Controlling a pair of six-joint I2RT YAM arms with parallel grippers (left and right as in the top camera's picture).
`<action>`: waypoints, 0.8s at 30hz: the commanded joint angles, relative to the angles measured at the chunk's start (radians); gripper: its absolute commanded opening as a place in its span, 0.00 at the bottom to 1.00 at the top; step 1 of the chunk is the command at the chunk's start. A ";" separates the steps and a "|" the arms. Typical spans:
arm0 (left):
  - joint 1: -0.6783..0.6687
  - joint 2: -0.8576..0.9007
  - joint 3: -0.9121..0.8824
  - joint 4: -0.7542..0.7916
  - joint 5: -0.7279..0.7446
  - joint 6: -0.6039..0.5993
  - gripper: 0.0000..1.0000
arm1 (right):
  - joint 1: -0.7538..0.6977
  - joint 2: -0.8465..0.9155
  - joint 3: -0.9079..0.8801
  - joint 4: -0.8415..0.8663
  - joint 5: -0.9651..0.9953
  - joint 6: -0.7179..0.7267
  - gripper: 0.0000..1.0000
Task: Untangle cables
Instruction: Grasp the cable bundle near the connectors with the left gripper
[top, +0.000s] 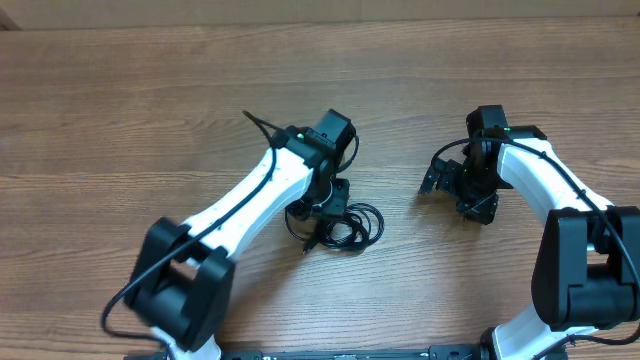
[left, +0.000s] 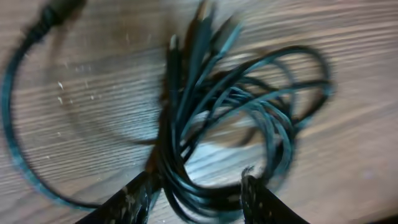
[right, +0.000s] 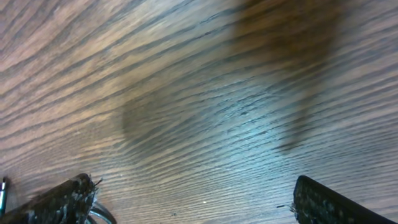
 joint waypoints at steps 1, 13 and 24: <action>-0.008 0.076 -0.010 0.000 -0.016 -0.077 0.47 | -0.001 0.001 -0.008 0.002 -0.019 -0.018 1.00; 0.023 0.178 0.007 0.029 -0.019 -0.059 0.04 | 0.000 0.001 -0.008 0.006 -0.052 -0.054 1.00; 0.274 0.177 0.136 0.151 0.350 0.539 0.04 | 0.000 0.000 -0.008 0.037 -0.564 -0.421 1.00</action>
